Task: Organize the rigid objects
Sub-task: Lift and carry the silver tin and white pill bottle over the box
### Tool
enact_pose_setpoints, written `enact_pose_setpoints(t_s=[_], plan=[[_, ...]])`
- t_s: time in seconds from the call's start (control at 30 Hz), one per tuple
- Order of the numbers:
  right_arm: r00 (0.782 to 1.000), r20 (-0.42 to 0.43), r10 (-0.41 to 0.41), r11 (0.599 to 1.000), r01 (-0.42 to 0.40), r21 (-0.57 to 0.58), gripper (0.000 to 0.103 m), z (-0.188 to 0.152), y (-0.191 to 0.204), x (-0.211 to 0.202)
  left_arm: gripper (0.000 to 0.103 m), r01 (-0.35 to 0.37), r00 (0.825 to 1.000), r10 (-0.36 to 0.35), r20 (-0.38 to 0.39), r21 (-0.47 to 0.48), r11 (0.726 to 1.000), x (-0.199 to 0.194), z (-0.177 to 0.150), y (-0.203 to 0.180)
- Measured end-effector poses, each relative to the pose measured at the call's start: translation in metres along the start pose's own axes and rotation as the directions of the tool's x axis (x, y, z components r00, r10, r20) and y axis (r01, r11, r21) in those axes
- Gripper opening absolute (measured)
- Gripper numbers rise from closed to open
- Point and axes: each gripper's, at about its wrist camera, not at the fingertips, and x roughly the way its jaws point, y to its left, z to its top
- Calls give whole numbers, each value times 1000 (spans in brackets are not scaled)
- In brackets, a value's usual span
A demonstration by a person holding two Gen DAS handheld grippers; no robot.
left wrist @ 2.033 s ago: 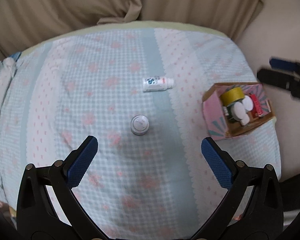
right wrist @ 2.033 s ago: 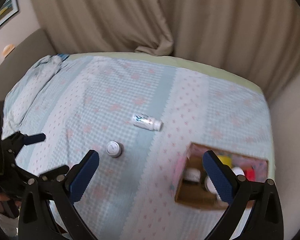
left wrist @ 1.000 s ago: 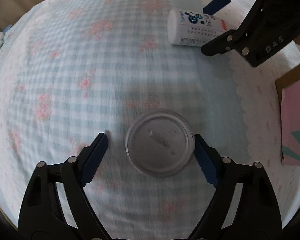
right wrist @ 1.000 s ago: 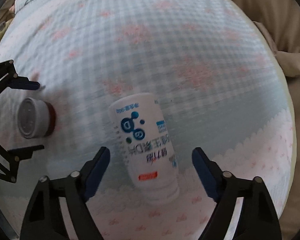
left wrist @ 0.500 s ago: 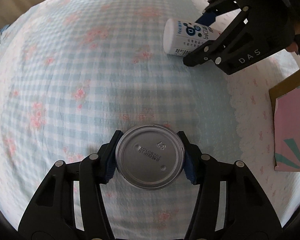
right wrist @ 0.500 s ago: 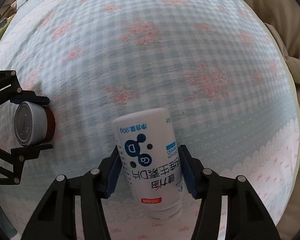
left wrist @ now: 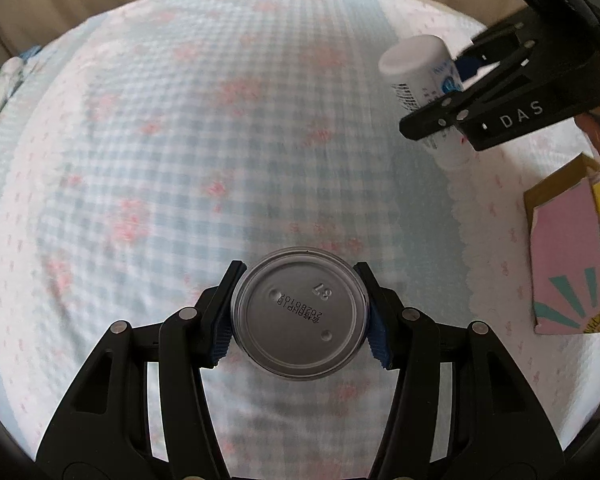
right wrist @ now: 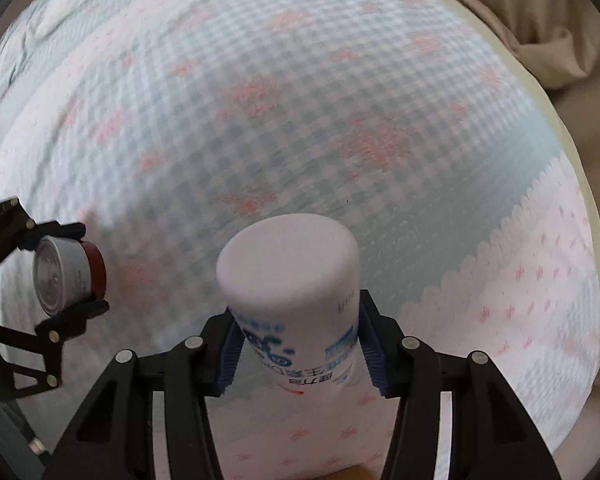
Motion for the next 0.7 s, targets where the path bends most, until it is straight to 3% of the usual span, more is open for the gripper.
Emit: enact_pose_setpoints(t_s=[0.13, 0.4, 0.57, 0.7], plan=[[999, 39, 38, 995, -41, 94, 48, -3, 10, -31, 51, 1, 999, -1, 32, -1, 1000, -28, -1, 5], [986, 146, 86, 959, -121, 255, 48, -47, 18, -115, 51, 1, 995, -7, 95, 58, 998, -112, 0, -9], [971, 222, 83, 915, -163, 369, 48, -89, 14, -185, 51, 53, 991, -64, 119, 89, 995, -168, 5, -31], [964, 261, 43, 873, -163, 460, 48, -142, 1, -240, 51, 66, 986, -87, 140, 149, 987, -204, 8, -66]])
